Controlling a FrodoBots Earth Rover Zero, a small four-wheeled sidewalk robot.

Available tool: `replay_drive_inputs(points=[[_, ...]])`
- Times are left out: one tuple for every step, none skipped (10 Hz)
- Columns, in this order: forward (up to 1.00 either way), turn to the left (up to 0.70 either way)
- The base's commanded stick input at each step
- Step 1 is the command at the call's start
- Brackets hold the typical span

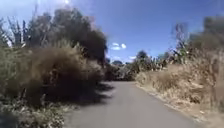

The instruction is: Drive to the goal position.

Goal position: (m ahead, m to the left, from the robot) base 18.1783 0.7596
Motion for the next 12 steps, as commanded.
replay_drive_inputs(points=[[1.00, 0.00], [1.00, 0.00], [1.00, 0.00], [1.00, 0.00], [1.00, 0.00], [1.00, -0.40], [1.00, -0.38], [1.00, -0.36], [1.00, -0.01], [1.00, -0.08], [1.00, -0.16], [1.00, -0.28]])
